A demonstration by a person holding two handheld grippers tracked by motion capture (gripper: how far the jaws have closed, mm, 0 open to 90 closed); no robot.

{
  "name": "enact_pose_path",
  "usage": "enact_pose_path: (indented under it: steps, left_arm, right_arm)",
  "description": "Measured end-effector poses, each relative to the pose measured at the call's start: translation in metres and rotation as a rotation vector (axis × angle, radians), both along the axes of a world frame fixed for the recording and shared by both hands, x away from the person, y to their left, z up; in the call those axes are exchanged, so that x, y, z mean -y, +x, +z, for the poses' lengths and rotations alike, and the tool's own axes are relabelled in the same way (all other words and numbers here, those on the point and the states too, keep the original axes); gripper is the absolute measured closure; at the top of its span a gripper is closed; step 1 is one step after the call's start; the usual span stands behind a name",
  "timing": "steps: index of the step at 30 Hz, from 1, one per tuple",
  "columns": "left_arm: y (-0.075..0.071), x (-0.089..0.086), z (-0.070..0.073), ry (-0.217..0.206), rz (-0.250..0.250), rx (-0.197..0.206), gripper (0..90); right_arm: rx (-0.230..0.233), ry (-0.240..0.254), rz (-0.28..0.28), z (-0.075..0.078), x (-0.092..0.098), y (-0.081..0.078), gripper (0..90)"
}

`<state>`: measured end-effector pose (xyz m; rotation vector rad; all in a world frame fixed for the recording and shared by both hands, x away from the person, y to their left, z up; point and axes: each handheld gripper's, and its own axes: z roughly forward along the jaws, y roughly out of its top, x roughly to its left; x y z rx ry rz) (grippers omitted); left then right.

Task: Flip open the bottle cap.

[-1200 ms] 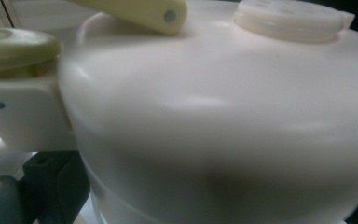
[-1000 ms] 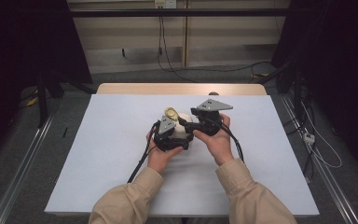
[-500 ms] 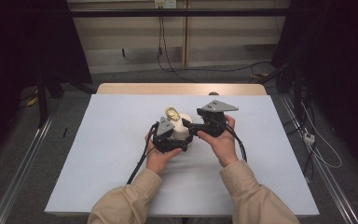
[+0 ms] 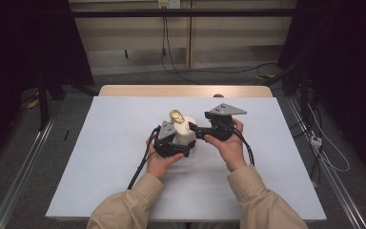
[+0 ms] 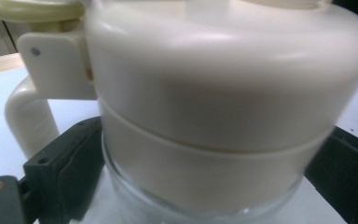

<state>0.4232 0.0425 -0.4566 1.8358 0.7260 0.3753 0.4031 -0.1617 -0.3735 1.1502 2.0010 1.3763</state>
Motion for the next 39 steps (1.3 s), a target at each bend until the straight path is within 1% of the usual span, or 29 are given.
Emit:
enact_pose_path:
  steps: [2,4,6,8,10,13,17,19,20,23,25,26,31,33,37,39]
  left_arm:
    - [-0.002,-0.004,0.000,0.002,-0.002,0.001,4.3]
    - [-0.003,-0.007,0.000,-0.006,-0.005,0.000,4.3]
    - [-0.004,-0.011,0.001,0.004,-0.013,0.002,4.3]
    - [-0.005,-0.016,0.002,-0.002,-0.009,0.003,4.3]
    - [-0.007,-0.022,0.004,0.002,-0.009,0.004,4.4]
    - [-0.009,-0.031,0.006,-0.002,-0.003,0.016,4.5]
    - [-0.012,-0.040,0.008,-0.007,-0.006,0.005,4.6]
    - [-0.014,-0.044,0.010,-0.001,-0.015,0.014,4.6]
    - [-0.015,-0.046,0.011,-0.006,-0.024,0.015,4.5]
    - [-0.017,-0.053,0.013,0.010,-0.051,0.028,4.6]
    - [-0.018,-0.058,0.014,0.013,-0.055,0.031,4.6]
    - [-0.019,-0.061,0.015,0.025,-0.059,0.034,4.6]
    - [-0.023,-0.076,0.018,0.020,-0.065,0.036,4.6]
    - [-0.024,-0.083,0.018,0.034,-0.069,0.038,4.6]
    - [-0.027,-0.094,0.018,0.028,-0.066,0.019,4.6]
    - [-0.029,-0.098,0.018,0.031,-0.070,0.023,4.6]
  right_arm:
    - [-0.001,0.001,0.003,0.000,0.000,-0.001,24.9]
    - [-0.002,0.004,0.008,0.000,0.000,-0.001,24.4]
    - [-0.006,0.005,0.016,-0.001,-0.001,-0.002,23.6]
    - [-0.004,0.005,0.026,-0.002,-0.001,-0.004,23.1]
    - [-0.003,0.008,0.033,-0.002,-0.001,-0.006,22.3]
    - [-0.003,-0.002,0.042,-0.004,0.000,-0.010,20.7]
    - [-0.008,0.002,0.049,-0.007,0.003,-0.015,18.4]
    - [-0.014,-0.003,0.052,-0.009,0.005,-0.017,17.0]
    - [-0.009,-0.007,0.052,-0.010,0.006,-0.019,16.9]
    - [-0.009,-0.009,0.046,-0.013,0.012,-0.024,16.7]
    - [-0.005,-0.015,0.044,-0.016,0.016,-0.028,16.6]
    - [-0.008,-0.008,0.042,-0.017,0.018,-0.030,16.6]
    - [-0.019,0.000,0.039,-0.023,0.028,-0.037,14.6]
    - [-0.018,-0.002,0.040,-0.026,0.031,-0.040,13.5]
    - [-0.020,0.002,0.036,-0.030,0.035,-0.045,13.5]
    - [-0.018,0.001,0.036,-0.032,0.036,-0.047,13.5]
